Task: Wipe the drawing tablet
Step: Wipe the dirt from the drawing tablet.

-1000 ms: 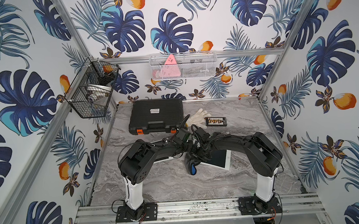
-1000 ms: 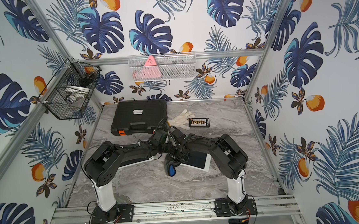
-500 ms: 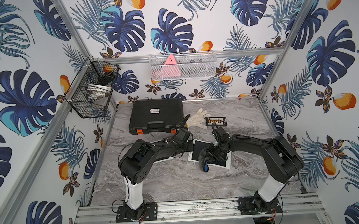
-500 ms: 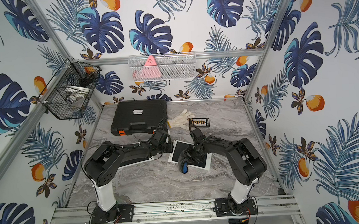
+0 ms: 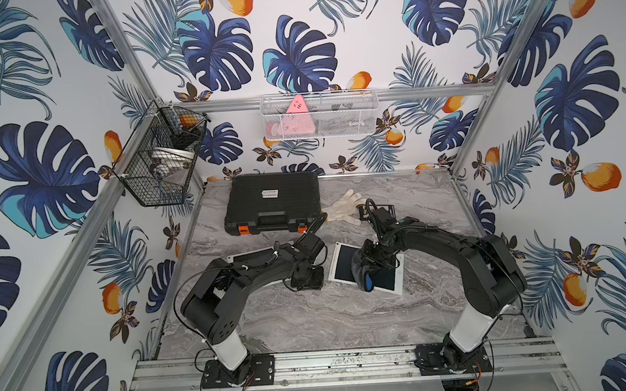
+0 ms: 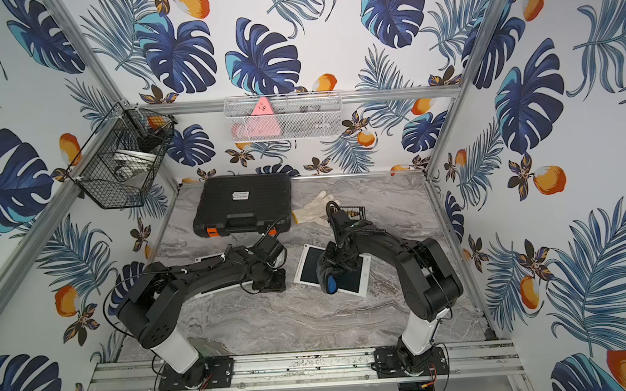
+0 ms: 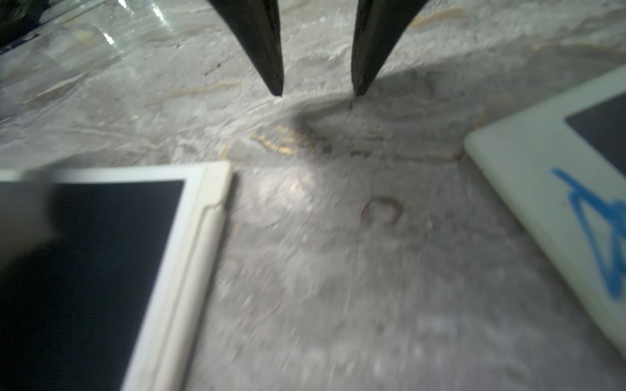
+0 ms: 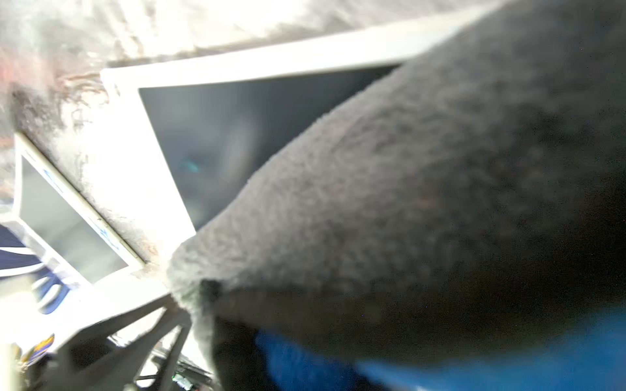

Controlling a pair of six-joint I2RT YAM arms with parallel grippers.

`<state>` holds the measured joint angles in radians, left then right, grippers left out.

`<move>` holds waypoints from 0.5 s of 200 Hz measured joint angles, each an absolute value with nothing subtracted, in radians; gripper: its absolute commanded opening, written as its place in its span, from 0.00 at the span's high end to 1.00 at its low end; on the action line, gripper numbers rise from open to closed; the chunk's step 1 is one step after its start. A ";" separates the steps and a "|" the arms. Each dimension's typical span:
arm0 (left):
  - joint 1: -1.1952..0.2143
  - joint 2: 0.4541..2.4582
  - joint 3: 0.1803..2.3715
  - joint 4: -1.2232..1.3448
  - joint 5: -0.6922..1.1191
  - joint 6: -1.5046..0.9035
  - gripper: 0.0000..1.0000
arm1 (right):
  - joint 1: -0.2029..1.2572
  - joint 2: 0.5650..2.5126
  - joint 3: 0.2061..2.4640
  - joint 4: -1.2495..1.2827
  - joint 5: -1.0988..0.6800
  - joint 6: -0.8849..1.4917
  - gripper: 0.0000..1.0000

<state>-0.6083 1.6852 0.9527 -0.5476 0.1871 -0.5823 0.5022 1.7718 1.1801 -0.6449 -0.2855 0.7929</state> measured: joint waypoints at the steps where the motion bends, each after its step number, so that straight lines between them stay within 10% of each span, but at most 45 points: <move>1: -0.608 1.684 0.951 -0.547 0.189 -0.583 0.61 | 0.503 1.774 1.184 -0.646 -0.284 0.791 1.00; 100: -0.615 1.708 0.973 -0.479 0.270 -0.692 0.56 | 0.648 2.123 1.591 -0.785 -0.190 0.669 1.00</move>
